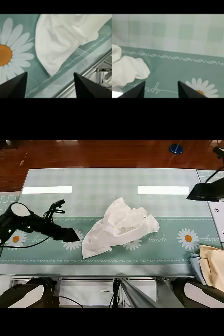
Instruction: Fold the shirts.
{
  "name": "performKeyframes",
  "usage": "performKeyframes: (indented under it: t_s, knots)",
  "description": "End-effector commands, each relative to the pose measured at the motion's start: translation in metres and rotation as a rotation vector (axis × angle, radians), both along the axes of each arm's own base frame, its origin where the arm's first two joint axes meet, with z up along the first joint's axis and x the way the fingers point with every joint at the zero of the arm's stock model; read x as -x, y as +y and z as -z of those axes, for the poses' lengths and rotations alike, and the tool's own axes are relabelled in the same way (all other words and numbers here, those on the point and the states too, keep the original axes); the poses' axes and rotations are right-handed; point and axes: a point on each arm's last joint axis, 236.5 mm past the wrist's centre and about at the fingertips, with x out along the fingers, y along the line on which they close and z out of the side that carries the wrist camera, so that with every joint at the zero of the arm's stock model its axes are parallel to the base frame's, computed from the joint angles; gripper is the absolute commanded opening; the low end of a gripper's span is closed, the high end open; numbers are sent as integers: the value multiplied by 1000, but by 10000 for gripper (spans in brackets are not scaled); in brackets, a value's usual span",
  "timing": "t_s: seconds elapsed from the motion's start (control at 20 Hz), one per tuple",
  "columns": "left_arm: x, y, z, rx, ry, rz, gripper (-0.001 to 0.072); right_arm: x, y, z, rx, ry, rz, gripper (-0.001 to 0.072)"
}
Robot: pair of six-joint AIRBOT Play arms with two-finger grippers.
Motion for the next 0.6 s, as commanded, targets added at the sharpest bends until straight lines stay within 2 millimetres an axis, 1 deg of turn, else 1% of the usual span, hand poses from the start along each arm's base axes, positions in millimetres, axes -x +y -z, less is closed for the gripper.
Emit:
performKeyframes:
  t_s: [0.0, 0.1, 0.2, 0.3, 0.4, 0.5, 0.55]
  knots:
    - [4, -1, 22, 13, 36, -38, 720, 13, -17, 14, -77, 36, 64, 491]
    - [2, -9, 28, 51, 75, -61, 720, 19, -20, 27, -87, 67, 77, 491]
    - [-4, -20, 33, 108, 107, -95, 720, 26, -17, 41, -99, 97, 76, 490]
    - [-5, -31, 39, 151, 160, -117, 720, 31, -13, 53, -115, 122, 81, 490]
    - [3, -42, 50, 143, 212, -74, 718, 37, -11, 62, -123, 146, 83, 489]
    - [12, -57, 61, 130, 261, -18, 719, 40, -10, 68, -129, 161, 85, 488]
    - [12, -63, 64, 115, 276, -1, 701, 41, -9, 69, -129, 162, 85, 488]
